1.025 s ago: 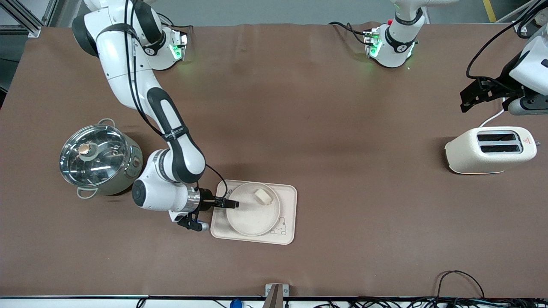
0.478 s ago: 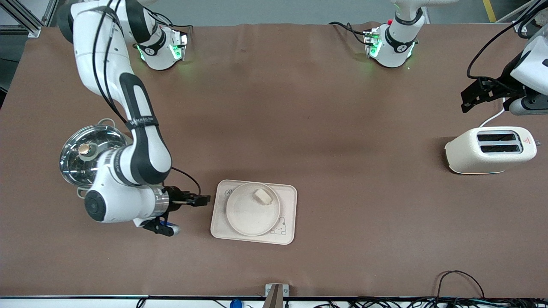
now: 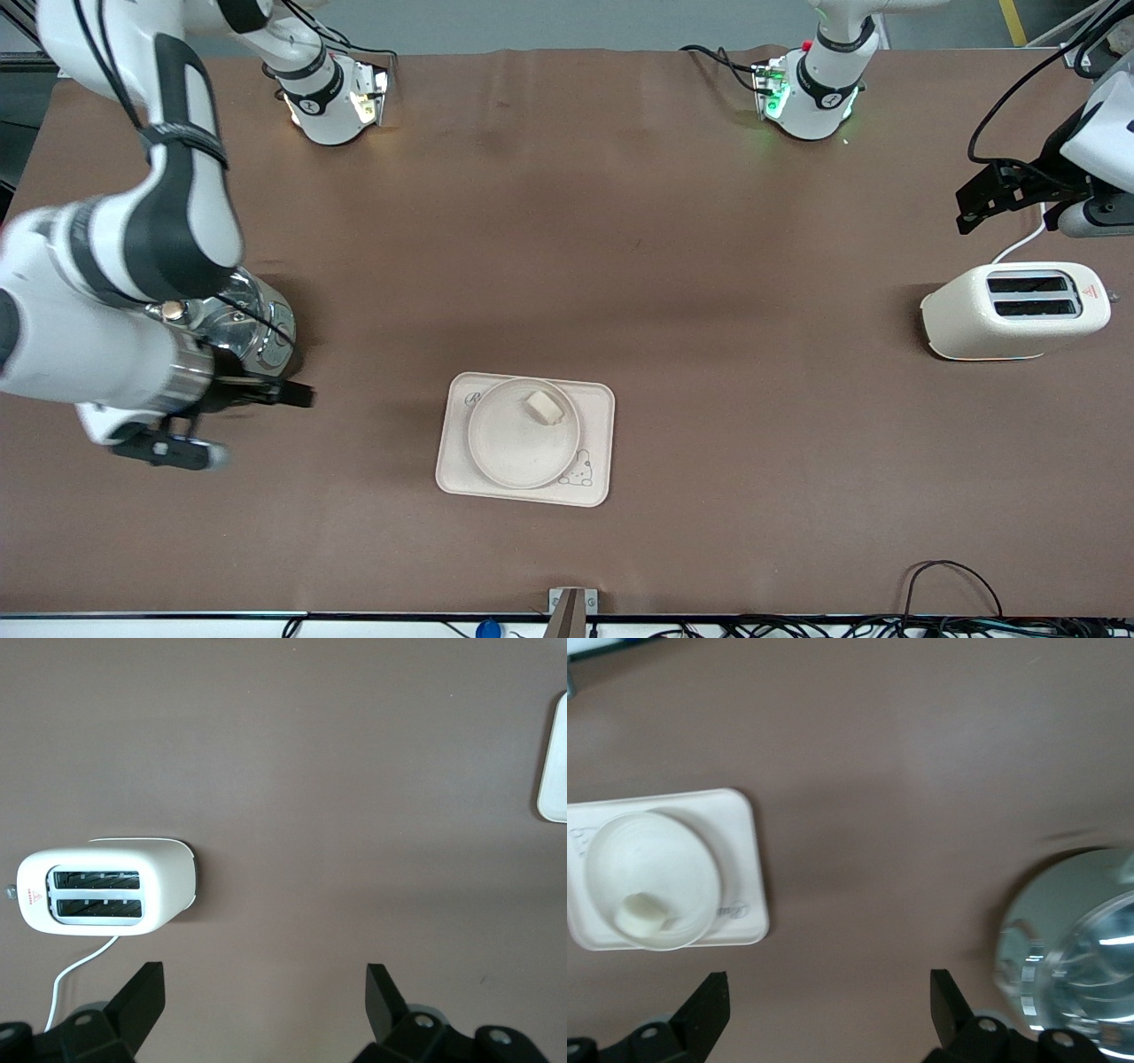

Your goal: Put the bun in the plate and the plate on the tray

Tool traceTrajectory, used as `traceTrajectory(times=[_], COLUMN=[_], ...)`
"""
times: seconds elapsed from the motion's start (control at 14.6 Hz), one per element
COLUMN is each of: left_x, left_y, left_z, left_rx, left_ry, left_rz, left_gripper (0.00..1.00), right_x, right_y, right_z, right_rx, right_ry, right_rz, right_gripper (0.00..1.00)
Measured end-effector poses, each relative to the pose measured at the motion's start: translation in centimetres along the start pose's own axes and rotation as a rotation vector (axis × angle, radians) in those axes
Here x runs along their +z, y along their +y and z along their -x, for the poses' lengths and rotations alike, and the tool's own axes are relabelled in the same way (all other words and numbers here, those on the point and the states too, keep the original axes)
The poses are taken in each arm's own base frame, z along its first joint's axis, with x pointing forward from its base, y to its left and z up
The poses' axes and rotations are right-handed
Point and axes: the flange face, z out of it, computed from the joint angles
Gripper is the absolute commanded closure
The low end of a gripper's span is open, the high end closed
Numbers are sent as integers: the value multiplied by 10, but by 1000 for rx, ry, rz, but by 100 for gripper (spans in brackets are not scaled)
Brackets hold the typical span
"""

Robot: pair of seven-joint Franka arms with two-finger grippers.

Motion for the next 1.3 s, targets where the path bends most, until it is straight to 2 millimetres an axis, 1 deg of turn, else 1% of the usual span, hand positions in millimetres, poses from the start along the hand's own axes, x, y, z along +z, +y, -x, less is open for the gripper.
traceTrajectory(times=[0.14, 0.27, 0.34, 0.48, 0.61, 0.68, 0.82, 0.96, 1.09, 1.3], left_x=[-2, -5, -6, -6, -6, -6, -6, -5, -4, -3], left_y=[0, 2, 2, 2, 3, 5, 8, 10, 15, 18], left_z=[0, 0, 0, -1, 0, 0, 0, 1, 3, 5], left_rx=[1, 3, 4, 4, 6, 9, 15, 19, 27, 31], left_ry=[5, 11, 12, 13, 12, 11, 10, 5, -8, -27], left_rz=[1, 2, 2, 2, 3, 3, 3, 3, 6, 24], left_gripper=[0, 0, 0, 0, 0, 0, 0, 0, 0, 0], right_x=[-38, -80, -101, -137, -165, -175, -182, -181, -174, -168], right_y=[36, 69, 81, 99, 118, 127, 145, 158, 159, 149], right_z=[7, 20, 29, 51, 78, 93, 120, 139, 145, 143], right_rx=[8, 30, 35, 27, 6, -1, -7, -22, -33, -56], right_ry=[24, 59, 82, 120, 141, 145, 134, 125, 124, 131], right_rz=[29, 47, 60, 69, 93, 105, 103, 92, 87, 87], right_gripper=[0, 0, 0, 0, 0, 0, 0, 0, 0, 0])
